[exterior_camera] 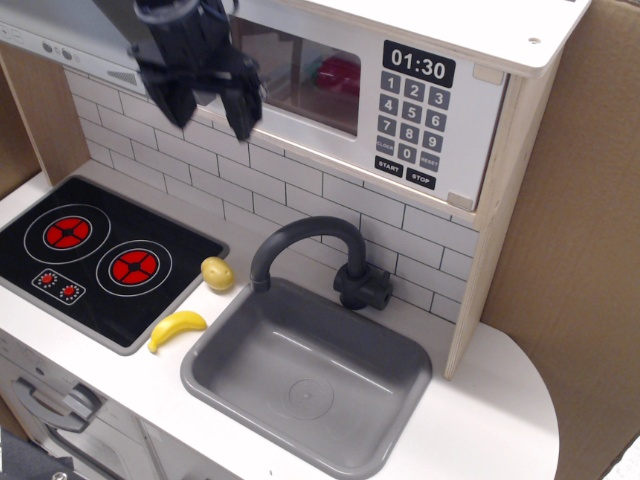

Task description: Open microwave

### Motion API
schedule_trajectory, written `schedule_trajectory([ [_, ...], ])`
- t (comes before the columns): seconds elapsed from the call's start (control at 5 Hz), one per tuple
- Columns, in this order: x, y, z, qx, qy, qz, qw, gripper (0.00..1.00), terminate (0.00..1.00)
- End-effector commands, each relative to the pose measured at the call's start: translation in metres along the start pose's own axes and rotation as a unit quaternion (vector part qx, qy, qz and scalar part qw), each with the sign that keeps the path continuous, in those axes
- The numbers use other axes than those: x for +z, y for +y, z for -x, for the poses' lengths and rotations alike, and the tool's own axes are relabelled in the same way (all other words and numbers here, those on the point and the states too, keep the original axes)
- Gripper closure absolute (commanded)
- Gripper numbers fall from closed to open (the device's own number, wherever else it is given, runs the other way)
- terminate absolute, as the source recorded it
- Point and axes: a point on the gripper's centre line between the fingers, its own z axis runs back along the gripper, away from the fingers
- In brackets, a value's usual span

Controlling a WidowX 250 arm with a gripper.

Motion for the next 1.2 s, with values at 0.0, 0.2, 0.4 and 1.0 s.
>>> schedule_trajectory([
  [0.0, 0.014, 0.011, -0.042, -0.016, -0.049, -0.011, 0.9986, 0.00, 0.00],
  [0.2, 0.016, 0.020, -0.052, 0.002, -0.066, -0.036, 0.9971, 0.00, 0.00],
  [0.4, 0.016, 0.023, -0.060, -0.004, -0.074, -0.034, 0.9967, 0.00, 0.00],
  [1.0, 0.015, 0.030, -0.065, -0.051, -0.073, -0.027, 0.9957, 1.00, 0.00],
])
